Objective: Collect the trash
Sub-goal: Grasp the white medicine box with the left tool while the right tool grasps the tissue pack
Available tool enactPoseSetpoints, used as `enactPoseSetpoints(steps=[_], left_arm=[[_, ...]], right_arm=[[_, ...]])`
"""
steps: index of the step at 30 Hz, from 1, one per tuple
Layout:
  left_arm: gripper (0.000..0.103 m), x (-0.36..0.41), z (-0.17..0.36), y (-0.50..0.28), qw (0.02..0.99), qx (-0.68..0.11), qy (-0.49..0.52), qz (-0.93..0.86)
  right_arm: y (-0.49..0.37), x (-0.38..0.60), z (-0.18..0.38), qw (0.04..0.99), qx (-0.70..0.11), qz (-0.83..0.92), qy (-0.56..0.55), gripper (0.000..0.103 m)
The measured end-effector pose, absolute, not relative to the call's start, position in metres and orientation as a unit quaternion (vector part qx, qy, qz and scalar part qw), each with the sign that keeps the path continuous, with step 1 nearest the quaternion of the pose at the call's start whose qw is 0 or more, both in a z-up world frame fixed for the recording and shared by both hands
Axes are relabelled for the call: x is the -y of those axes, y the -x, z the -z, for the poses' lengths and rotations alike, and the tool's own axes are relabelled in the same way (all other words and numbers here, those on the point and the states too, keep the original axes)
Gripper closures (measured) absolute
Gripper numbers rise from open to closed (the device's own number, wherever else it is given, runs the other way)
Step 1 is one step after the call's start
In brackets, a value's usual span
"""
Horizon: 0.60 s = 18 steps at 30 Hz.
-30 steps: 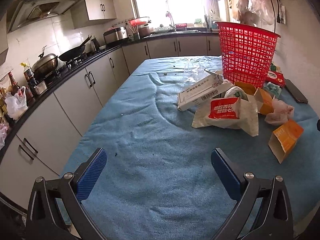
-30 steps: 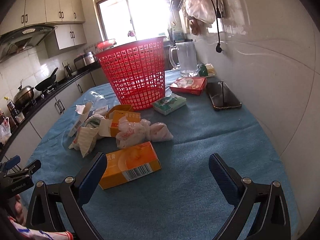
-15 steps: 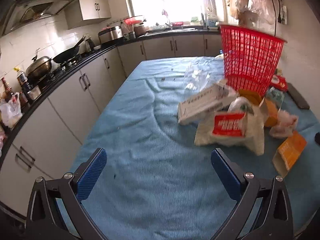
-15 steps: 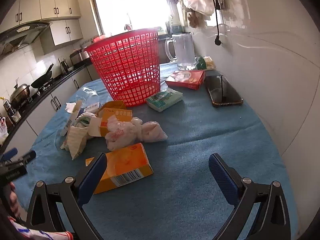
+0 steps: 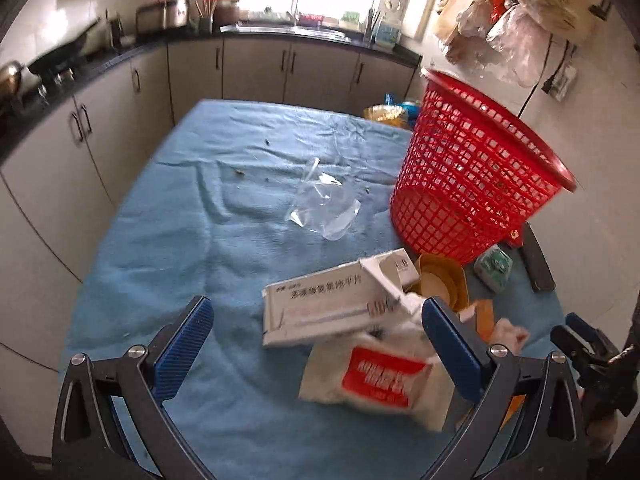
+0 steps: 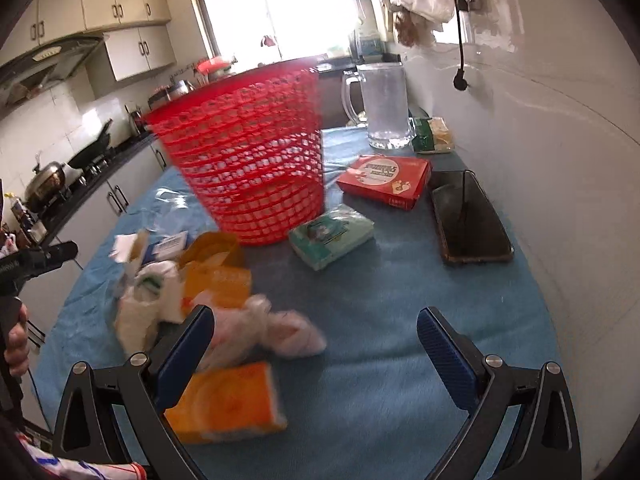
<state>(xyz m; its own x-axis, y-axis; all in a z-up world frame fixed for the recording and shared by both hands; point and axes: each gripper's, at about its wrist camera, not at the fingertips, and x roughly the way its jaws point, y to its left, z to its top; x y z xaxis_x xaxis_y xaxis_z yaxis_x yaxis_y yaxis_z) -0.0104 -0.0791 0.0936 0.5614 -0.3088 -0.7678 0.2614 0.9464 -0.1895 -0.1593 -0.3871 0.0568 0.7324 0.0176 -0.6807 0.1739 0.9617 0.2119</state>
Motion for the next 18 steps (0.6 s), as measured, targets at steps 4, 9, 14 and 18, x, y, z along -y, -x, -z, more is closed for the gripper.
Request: enactPoseSetpoints(steps=[4, 9, 14, 18], left_arm=[[0.000, 0.091, -0.080, -0.007, 0.867, -0.464, 0.038, 0.179], [0.003, 0.103, -0.072, -0.020, 0.859, -0.475, 0.033, 0.189], [0.046, 0.114, -0.060, -0.027, 0.833, -0.509, 0.034, 0.212], [0.080, 0.114, -0.058, -0.023, 0.831, -0.511, 0.029, 0.218]], right_arm=[[0.135, 0.402, -0.048, 0.907, -0.391, 0.039, -0.151, 0.000], [0.121, 0.409, -0.042, 0.903, -0.394, 0.034, -0.165, 0.000], [0.097, 0.418, -0.039, 0.904, -0.394, 0.038, -0.164, 0.000], [0.072, 0.428, -0.029, 0.899, -0.400, 0.041, -0.171, 0.000]])
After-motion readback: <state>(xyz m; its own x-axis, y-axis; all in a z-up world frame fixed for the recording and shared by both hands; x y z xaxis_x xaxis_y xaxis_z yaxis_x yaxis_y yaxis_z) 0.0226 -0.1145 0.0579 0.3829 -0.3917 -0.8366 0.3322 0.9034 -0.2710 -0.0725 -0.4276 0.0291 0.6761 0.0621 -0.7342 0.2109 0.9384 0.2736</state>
